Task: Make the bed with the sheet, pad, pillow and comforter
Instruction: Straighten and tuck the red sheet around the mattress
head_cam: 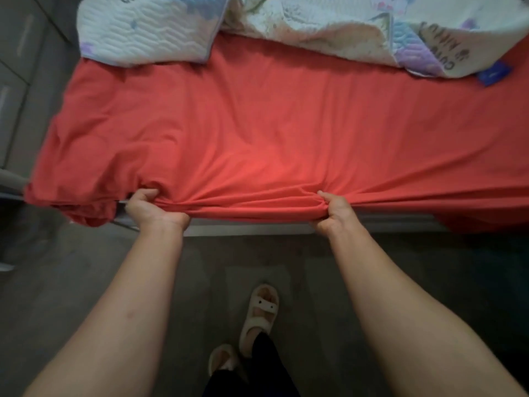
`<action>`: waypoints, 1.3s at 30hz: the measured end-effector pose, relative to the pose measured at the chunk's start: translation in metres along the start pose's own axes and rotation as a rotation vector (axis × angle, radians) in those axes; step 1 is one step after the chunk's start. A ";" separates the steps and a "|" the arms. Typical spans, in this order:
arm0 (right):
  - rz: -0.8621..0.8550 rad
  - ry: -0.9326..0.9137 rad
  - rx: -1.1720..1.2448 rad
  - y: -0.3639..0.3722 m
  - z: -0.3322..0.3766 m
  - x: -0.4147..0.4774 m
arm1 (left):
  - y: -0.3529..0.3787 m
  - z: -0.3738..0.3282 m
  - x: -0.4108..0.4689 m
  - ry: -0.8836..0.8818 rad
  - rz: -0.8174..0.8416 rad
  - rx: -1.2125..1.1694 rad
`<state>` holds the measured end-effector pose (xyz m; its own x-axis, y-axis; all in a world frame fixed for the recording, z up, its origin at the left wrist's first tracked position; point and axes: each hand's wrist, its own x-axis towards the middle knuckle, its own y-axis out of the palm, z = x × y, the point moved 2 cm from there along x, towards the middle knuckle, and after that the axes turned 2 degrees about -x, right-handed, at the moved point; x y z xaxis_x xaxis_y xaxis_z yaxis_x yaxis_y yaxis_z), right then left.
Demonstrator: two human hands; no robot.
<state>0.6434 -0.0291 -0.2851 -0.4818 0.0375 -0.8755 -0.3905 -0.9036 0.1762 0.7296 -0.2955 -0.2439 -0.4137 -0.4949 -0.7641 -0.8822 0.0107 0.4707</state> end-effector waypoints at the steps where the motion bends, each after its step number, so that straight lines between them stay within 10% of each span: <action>1: -0.033 0.001 -0.008 -0.006 -0.010 0.003 | -0.013 0.001 -0.002 0.005 -0.030 0.024; 18: -0.163 0.030 -0.244 -0.090 -0.057 -0.012 | -0.112 0.018 0.039 -0.003 -0.194 0.665; 24: -0.276 -0.115 -0.245 -0.116 -0.011 -0.030 | -0.074 0.045 -0.013 0.327 -0.326 1.011; 39: -0.433 -0.134 -0.167 -0.250 0.095 0.026 | 0.052 0.278 -0.066 0.549 0.676 1.684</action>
<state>0.6534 0.2380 -0.3093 -0.4037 0.4704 -0.7847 -0.4513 -0.8485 -0.2764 0.6486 -0.0210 -0.2909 -0.9282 -0.2252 -0.2961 -0.0364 0.8470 -0.5303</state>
